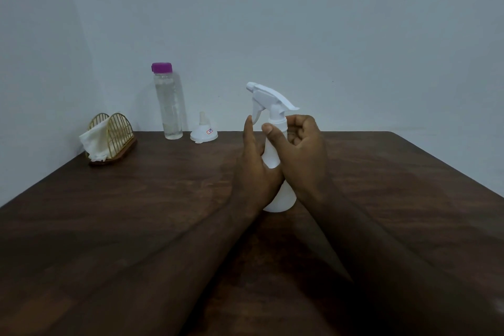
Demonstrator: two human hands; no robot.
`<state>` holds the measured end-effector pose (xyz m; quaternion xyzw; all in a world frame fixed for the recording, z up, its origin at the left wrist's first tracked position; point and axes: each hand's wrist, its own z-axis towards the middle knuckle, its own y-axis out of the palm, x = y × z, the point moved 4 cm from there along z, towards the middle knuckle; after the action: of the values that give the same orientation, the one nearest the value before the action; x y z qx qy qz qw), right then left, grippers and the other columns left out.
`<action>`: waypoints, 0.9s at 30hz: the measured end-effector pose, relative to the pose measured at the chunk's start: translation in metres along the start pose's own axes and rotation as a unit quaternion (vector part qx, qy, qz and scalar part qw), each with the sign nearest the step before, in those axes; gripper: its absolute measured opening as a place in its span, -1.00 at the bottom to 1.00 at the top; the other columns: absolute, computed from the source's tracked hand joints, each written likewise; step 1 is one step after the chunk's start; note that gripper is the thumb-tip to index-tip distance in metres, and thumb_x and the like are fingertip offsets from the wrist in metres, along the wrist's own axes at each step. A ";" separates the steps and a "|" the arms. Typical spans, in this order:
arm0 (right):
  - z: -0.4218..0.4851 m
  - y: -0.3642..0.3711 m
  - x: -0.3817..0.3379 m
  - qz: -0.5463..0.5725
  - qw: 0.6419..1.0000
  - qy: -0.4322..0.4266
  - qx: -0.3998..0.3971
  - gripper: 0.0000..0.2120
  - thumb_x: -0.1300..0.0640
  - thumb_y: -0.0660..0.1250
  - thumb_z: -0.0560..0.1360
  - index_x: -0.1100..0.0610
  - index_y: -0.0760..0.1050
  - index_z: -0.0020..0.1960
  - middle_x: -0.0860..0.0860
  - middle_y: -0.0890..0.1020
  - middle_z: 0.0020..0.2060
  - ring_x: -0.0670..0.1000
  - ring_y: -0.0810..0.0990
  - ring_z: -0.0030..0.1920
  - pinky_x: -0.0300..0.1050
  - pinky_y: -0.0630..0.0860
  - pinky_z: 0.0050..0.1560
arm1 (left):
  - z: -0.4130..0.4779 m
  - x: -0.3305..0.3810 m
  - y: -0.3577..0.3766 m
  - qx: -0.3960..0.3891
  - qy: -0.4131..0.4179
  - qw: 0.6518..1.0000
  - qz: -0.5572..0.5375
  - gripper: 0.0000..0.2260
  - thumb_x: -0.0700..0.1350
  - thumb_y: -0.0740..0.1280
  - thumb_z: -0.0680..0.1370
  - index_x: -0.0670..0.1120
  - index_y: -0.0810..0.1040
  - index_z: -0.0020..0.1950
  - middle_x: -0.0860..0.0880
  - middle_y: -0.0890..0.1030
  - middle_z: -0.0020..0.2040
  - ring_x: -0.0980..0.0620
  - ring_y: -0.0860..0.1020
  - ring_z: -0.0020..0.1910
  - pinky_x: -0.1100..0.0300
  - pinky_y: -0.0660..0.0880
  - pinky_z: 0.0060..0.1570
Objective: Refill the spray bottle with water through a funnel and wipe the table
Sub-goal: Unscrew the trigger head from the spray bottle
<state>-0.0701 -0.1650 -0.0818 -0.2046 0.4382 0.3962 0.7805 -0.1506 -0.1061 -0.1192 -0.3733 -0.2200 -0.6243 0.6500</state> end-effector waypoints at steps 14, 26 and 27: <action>-0.002 -0.006 -0.012 -0.058 0.997 -0.026 0.044 -0.42 0.04 0.54 0.42 -0.01 0.33 0.32 -0.05 0.60 -0.03 -0.07 0.64 0.00 -0.04 0.62 0.00 | -0.002 0.003 0.000 -0.018 -0.007 1.000 -0.010 -0.07 0.11 0.46 0.41 0.00 -0.05 0.59 0.12 0.58 0.02 0.36 0.51 -0.14 0.51 0.37 -0.22; 0.001 0.000 -0.016 -0.057 0.998 -0.035 -0.010 -0.51 0.16 0.40 0.54 0.02 0.31 0.40 0.01 0.64 0.00 -0.04 0.66 0.00 -0.06 0.60 0.07 | 0.000 -0.004 0.001 0.010 -0.017 1.000 0.004 -0.12 0.07 0.47 0.42 0.08 -0.03 0.55 0.22 0.57 -0.24 0.33 0.57 -0.18 0.34 0.42 -0.29; 0.002 -0.001 -0.016 -0.053 0.998 -0.030 -0.025 -0.52 0.16 0.35 0.57 0.01 0.29 0.43 0.04 0.66 0.00 0.00 0.67 -0.01 0.00 0.61 0.08 | -0.001 -0.004 0.001 0.008 -0.018 1.000 0.001 -0.11 0.07 0.47 0.42 0.08 -0.03 0.56 0.21 0.56 -0.26 0.33 0.56 -0.21 0.37 0.39 -0.32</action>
<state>-0.0735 -0.1711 -0.0676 -0.2354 0.3932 0.3708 0.8078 -0.1507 -0.1038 -0.1228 -0.3795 -0.2361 -0.6152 0.6494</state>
